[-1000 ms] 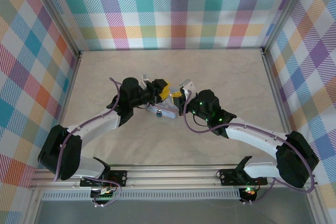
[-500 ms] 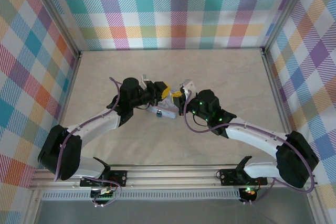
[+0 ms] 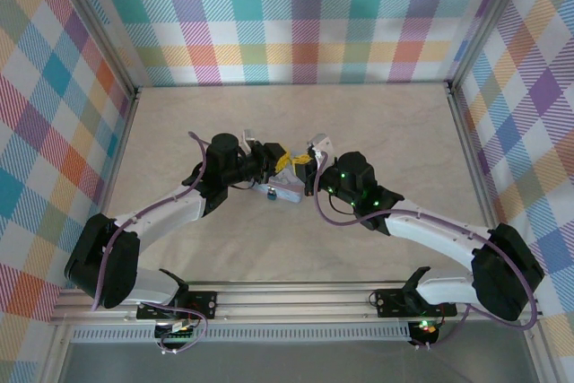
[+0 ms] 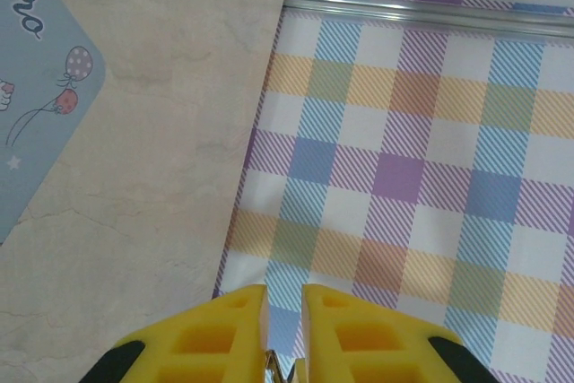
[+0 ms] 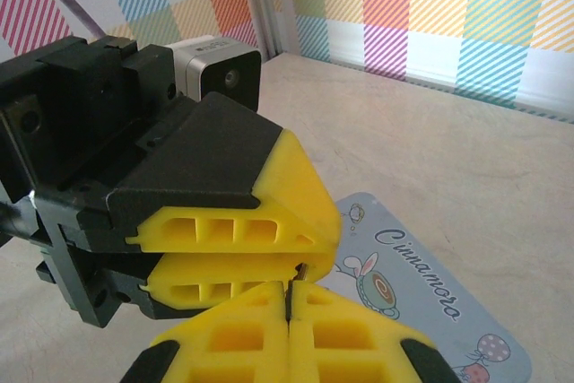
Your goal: Unlock the padlock with the key
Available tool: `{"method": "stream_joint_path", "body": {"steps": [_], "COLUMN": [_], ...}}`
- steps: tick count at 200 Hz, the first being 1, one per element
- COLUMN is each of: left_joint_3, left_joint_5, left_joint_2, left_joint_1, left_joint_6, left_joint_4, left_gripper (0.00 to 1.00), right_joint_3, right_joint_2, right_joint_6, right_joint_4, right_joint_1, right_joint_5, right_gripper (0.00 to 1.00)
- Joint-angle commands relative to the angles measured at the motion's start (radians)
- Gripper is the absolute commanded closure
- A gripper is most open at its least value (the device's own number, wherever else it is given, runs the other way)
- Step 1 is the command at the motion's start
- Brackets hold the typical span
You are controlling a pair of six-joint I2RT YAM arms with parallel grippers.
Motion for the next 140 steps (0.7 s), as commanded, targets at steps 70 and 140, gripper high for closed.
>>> {"method": "stream_joint_path", "body": {"steps": [70, 140], "left_joint_3": [0.02, 0.028], "left_joint_5": [0.023, 0.009], "left_joint_2": [-0.017, -0.021], "left_joint_1": [-0.017, -0.018], "left_joint_6": [0.019, 0.053], "left_joint_4": [0.011, -0.022], "left_gripper": [0.85, 1.0], "right_joint_3": [0.058, 0.04], "right_joint_2": [0.044, 0.018], "right_joint_6": [0.026, 0.036], "right_joint_4": [0.052, 0.046], "right_joint_1": [0.007, 0.007], "right_joint_5": [0.006, 0.031], "right_gripper": [1.0, 0.97]}}
